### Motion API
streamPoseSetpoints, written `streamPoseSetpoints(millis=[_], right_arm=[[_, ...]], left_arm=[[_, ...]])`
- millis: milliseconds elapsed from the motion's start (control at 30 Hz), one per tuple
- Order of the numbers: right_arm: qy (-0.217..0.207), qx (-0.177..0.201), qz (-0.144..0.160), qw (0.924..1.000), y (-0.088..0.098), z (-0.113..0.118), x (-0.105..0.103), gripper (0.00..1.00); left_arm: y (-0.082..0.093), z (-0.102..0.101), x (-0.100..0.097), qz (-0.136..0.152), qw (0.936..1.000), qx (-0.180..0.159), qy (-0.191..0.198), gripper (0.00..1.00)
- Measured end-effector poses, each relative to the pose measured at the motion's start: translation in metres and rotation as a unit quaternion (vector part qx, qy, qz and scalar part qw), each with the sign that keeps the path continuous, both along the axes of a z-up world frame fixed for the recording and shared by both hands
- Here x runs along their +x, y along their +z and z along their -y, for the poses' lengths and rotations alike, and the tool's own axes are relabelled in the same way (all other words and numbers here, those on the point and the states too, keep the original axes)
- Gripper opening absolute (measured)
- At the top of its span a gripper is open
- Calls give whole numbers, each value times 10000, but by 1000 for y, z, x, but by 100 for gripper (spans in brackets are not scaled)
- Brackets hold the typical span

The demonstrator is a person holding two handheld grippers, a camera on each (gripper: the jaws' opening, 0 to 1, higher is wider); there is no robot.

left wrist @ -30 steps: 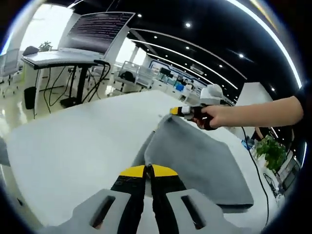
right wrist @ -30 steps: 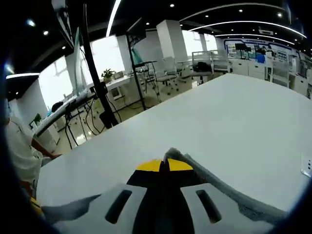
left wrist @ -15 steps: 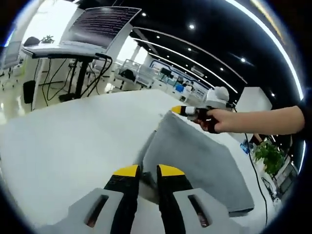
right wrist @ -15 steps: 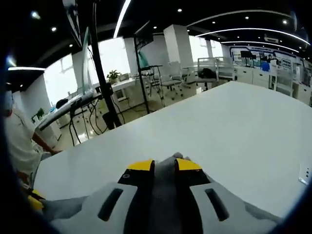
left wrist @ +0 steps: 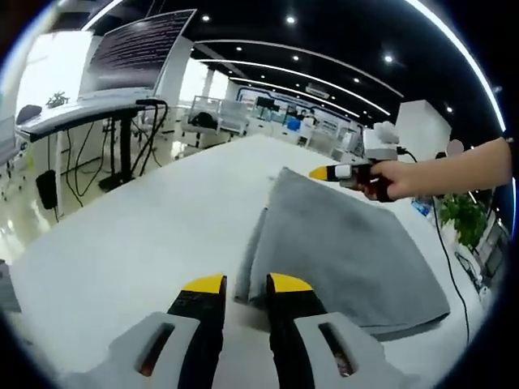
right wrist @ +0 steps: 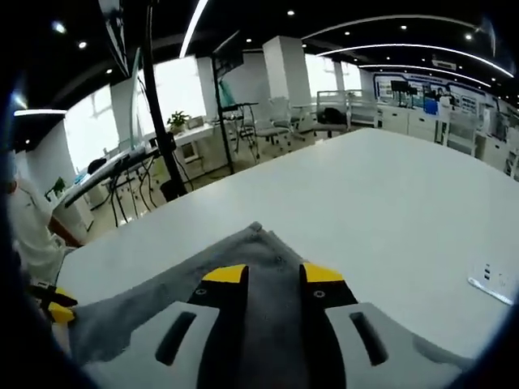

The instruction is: Fold the towel on the table until its edges align and the towel forms a compact rectangular stack.

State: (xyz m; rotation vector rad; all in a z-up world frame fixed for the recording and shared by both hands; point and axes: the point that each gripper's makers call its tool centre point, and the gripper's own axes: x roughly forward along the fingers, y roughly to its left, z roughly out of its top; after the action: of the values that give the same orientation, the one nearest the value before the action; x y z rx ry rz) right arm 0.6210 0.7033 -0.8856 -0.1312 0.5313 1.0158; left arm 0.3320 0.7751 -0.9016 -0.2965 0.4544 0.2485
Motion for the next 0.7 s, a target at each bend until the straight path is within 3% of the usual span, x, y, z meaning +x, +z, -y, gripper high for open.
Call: streamPoseSetpoints(millis=[267,533,700], right_arm=[[-286,-155,30,9995,-1,41,9,27],[-688,-285,30,9972,-1,92,30,27],[-782,-317,69,9964,5,111,32,27]], left_arm=[[-5,-5,-1,-162,9998,91,4,20],[-8,-7,3,-247,9996,146,-11,19],[-8,-8,5,-276,9994,211,-13,19]])
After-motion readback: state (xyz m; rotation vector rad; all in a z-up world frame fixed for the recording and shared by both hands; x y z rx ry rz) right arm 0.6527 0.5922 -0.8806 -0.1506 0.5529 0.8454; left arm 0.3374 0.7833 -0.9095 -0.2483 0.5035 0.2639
